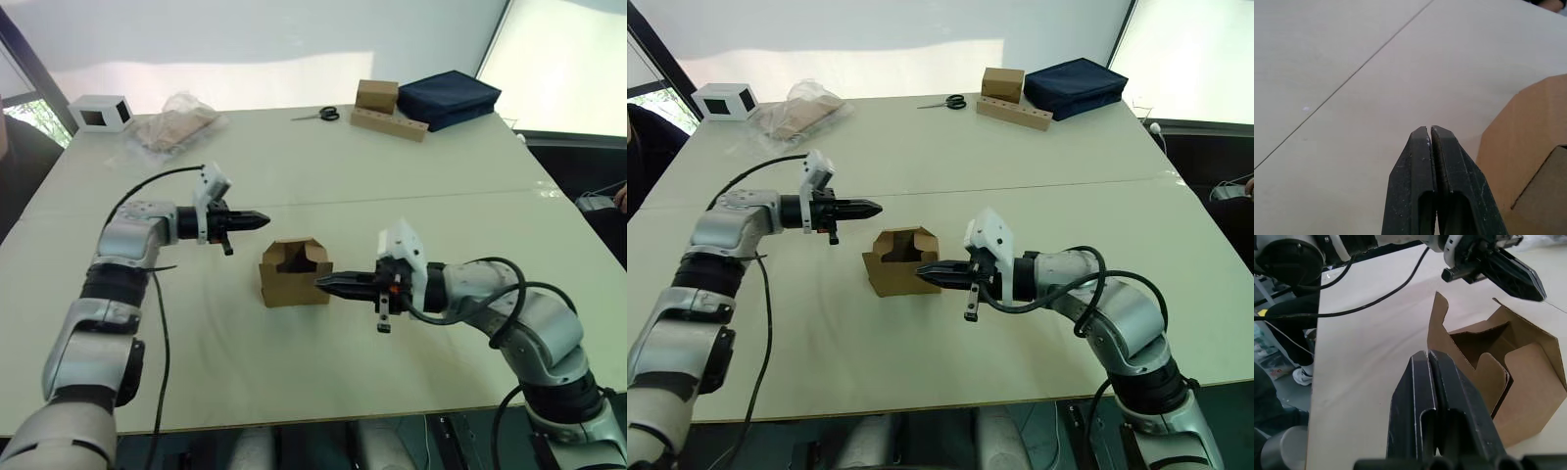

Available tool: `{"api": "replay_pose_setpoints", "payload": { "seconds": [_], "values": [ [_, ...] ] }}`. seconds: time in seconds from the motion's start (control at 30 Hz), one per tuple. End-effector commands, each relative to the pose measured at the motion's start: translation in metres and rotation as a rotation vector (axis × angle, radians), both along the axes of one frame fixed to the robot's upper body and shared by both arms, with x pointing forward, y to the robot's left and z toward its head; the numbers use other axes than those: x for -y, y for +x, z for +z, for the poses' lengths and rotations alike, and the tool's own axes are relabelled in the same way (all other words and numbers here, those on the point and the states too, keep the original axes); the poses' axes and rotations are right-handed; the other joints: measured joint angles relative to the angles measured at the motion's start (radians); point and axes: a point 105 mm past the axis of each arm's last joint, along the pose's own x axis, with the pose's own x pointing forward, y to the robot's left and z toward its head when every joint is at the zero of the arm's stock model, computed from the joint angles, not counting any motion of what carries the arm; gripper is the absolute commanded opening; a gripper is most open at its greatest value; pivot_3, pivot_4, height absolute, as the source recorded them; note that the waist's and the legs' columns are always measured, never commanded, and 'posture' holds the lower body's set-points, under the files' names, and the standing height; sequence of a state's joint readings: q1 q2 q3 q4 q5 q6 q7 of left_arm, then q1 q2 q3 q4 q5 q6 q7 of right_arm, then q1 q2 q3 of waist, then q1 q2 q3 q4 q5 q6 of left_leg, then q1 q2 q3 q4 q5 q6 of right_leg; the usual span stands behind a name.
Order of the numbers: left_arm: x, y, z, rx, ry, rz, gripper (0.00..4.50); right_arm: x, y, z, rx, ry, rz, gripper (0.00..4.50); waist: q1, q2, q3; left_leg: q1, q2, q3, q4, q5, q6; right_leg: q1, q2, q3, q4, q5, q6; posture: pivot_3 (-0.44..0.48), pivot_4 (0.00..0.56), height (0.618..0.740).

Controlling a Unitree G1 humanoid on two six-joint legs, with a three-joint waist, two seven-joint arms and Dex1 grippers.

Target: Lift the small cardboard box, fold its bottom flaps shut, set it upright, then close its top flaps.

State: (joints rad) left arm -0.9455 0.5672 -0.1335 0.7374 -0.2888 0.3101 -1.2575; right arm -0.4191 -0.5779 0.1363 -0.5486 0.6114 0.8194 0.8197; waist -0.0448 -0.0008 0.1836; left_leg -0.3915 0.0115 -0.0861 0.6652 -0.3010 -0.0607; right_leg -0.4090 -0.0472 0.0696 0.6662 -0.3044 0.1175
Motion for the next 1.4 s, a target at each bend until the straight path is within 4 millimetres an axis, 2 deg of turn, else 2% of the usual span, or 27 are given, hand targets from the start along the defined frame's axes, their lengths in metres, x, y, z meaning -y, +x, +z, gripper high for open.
{"api": "replay_pose_setpoints", "payload": {
  "seconds": [0.03, 0.13, 0.47, 0.7, 0.97, 1.27, 1.4],
  "values": [
    [0.011, 0.005, 0.002, 0.028, 0.032, -0.057, 0.07, -0.011, -0.006, 0.004, 0.061, -0.011, 0.027, 0.00, 0.000, 0.000, 0.000, 0.000, 0.000, 0.000, 0.000, 0.000, 0.000, 0.000, 0.000, 0.000, 0.000, 0.000, 0.000, 0.000, 0.150, 0.740],
    [0.019, 0.008, -0.005, 0.031, 0.076, -0.089, 0.07, -0.015, 0.000, -0.001, 0.097, -0.063, -0.001, 0.00, 0.000, 0.000, 0.000, 0.000, 0.000, 0.000, 0.000, 0.000, 0.000, 0.000, 0.000, 0.000, 0.000, 0.000, 0.000, 0.000, 0.150, 0.740],
    [0.043, -0.004, -0.015, -0.032, 0.094, -0.259, 0.07, -0.021, 0.011, 0.006, 0.166, -0.112, -0.037, 0.00, 0.000, 0.000, 0.000, 0.000, 0.000, 0.000, 0.000, 0.000, 0.000, 0.000, 0.000, 0.000, 0.000, 0.000, 0.000, 0.000, 0.150, 0.740],
    [0.054, -0.006, -0.011, -0.039, 0.067, -0.305, 0.07, -0.022, 0.016, 0.000, 0.178, -0.174, -0.052, 0.00, 0.000, 0.000, 0.000, 0.000, 0.000, -0.001, 0.000, 0.000, 0.000, 0.000, 0.000, 0.000, 0.000, 0.000, 0.000, 0.000, 0.150, 0.740],
    [0.054, -0.008, -0.006, -0.042, 0.048, -0.322, 0.07, -0.024, 0.023, -0.006, 0.172, -0.189, -0.074, 0.00, -0.001, 0.000, 0.000, 0.000, 0.000, -0.001, 0.000, 0.000, 0.000, 0.000, 0.000, 0.000, 0.000, 0.000, 0.000, 0.000, 0.150, 0.740],
    [0.035, -0.012, -0.002, -0.084, 0.036, -0.326, 0.07, -0.025, 0.029, -0.009, 0.159, -0.193, -0.081, 0.00, -0.002, 0.000, 0.000, 0.000, 0.000, -0.001, 0.000, 0.001, -0.001, 0.000, 0.000, 0.000, 0.000, 0.000, 0.000, 0.000, 0.150, 0.740],
    [0.034, -0.013, -0.002, -0.086, 0.030, -0.327, 0.07, -0.028, 0.029, -0.007, 0.156, -0.180, -0.069, 0.00, 0.000, 0.000, 0.000, 0.000, 0.000, -0.001, 0.000, 0.001, -0.001, 0.000, 0.000, 0.000, 0.000, 0.000, 0.000, 0.000, 0.150, 0.740]
  ]
}}
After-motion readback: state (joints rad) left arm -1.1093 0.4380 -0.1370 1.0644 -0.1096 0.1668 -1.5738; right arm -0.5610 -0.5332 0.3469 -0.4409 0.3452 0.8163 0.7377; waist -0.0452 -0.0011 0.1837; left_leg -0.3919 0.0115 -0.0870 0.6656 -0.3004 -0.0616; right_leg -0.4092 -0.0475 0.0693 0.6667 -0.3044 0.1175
